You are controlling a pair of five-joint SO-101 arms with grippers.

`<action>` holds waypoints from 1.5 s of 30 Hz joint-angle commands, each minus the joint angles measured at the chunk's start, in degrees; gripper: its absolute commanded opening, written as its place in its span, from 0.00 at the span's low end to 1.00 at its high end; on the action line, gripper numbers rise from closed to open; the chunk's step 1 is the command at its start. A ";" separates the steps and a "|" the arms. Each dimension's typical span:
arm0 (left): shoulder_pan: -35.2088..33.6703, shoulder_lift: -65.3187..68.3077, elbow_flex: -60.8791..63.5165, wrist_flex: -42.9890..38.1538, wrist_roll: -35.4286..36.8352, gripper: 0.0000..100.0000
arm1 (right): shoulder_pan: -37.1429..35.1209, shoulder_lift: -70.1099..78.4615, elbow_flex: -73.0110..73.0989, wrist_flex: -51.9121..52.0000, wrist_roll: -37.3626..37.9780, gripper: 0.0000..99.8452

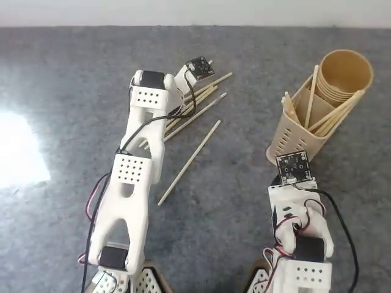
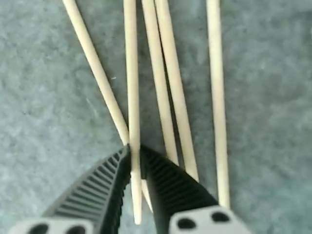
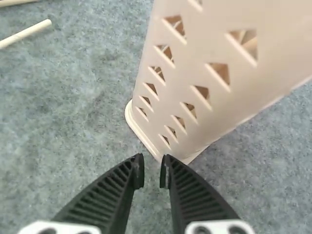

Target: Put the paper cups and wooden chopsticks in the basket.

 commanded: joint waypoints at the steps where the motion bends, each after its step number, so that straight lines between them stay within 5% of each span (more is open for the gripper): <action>1: -0.97 -4.57 2.59 2.73 -0.79 0.01 | -0.40 -0.84 0.88 0.40 0.53 0.07; 25: 1.93 -48.44 52.97 2.20 2.55 0.01 | -0.48 -0.84 0.88 0.13 0.53 0.07; 37: 2.90 -63.12 88.22 -13.36 3.43 0.02 | -0.48 -0.84 0.88 0.13 0.53 0.07; 45: 2.90 -72.97 98.42 -20.31 4.84 0.22 | -0.48 -0.84 0.88 0.13 0.53 0.07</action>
